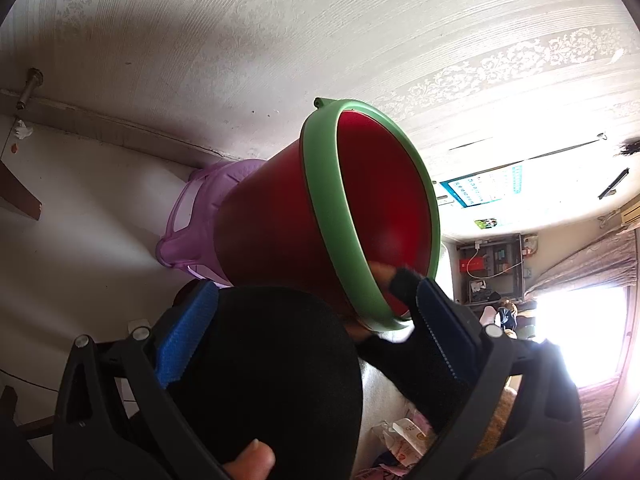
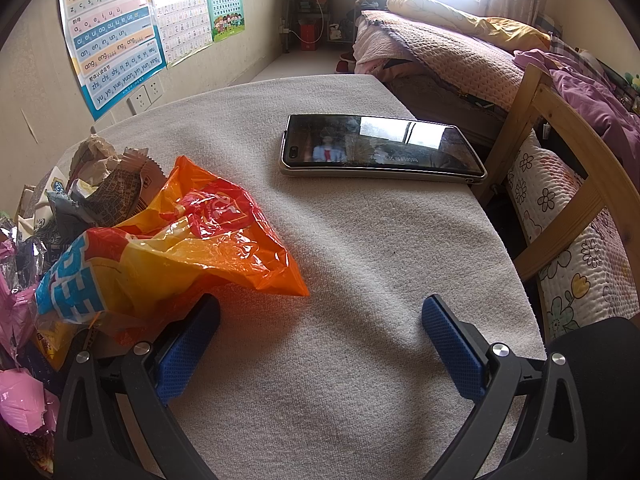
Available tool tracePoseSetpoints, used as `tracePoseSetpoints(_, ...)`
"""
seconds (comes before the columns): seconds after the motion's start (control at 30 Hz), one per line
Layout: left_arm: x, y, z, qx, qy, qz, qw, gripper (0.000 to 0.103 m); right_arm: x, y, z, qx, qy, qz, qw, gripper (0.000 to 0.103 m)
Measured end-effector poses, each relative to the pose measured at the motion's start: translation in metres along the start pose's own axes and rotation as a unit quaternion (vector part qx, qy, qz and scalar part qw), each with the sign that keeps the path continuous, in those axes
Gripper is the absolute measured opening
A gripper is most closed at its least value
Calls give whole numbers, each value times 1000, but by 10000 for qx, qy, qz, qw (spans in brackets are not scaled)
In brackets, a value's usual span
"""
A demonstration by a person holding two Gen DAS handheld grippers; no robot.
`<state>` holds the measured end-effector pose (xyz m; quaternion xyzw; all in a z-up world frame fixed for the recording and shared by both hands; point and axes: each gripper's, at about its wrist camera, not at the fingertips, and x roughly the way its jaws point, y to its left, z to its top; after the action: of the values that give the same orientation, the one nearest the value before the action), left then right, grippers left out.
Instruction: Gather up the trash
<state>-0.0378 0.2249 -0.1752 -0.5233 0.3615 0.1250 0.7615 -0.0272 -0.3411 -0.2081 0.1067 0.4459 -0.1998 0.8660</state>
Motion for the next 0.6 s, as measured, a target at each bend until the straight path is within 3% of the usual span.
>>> tracePoseSetpoints(0.6,1,-1,0,3,0,60,10000,98,0,0,0,0,-1,1,10000,97)
